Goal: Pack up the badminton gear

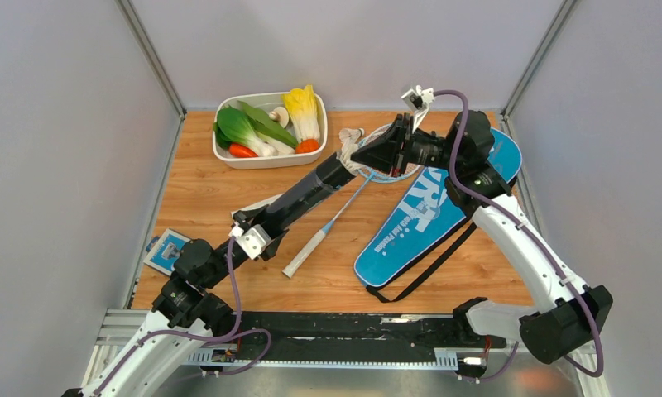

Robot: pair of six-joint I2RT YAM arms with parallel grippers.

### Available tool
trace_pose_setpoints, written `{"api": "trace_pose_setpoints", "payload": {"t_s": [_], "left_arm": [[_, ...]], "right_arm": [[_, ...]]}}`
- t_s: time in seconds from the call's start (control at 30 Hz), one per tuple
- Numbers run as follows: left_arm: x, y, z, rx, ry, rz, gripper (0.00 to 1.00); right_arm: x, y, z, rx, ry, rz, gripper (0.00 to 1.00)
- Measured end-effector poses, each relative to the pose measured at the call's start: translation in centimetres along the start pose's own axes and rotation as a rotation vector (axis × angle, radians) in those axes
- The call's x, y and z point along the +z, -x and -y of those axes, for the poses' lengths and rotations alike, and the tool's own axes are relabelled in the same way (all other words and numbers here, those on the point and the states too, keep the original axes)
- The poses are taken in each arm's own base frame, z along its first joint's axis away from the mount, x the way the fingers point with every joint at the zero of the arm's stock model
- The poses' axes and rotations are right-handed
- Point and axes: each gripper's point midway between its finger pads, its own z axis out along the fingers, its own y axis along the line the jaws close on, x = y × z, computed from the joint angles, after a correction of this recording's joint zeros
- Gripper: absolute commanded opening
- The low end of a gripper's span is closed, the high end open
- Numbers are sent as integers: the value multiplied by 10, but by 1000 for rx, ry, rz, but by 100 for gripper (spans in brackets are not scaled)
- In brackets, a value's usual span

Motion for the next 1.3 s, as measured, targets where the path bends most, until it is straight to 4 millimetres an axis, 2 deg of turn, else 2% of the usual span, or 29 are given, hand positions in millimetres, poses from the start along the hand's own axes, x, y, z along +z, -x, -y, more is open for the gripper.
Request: {"api": "trace_pose_setpoints", "payload": {"t_s": [0.17,0.6,0.67,0.83,1.1,1.17,1.3], "left_arm": [[0,1,2,0,-12,4,38],[-2,3,3,3,-17,19,38],[-2,1,4,1,-20,12,38],[-2,-1,5,-1,-24,3,38],[-2,-1,7,0,-31,4,38],[-3,0,6,0,-29,7,38],[-2,2,4,2,-20,16,38]], "right_arm": [[7,-17,-6,52,31,-24,0],[21,-29,-24,101,109,-17,1],[23,-31,-25,109,115,-20,6],[25,-34,-22,128,112,-26,27],[25,-35,-17,160,75,-36,54],[24,-32,-14,162,52,-28,58],[17,-21,-12,164,3,-5,59]]}}
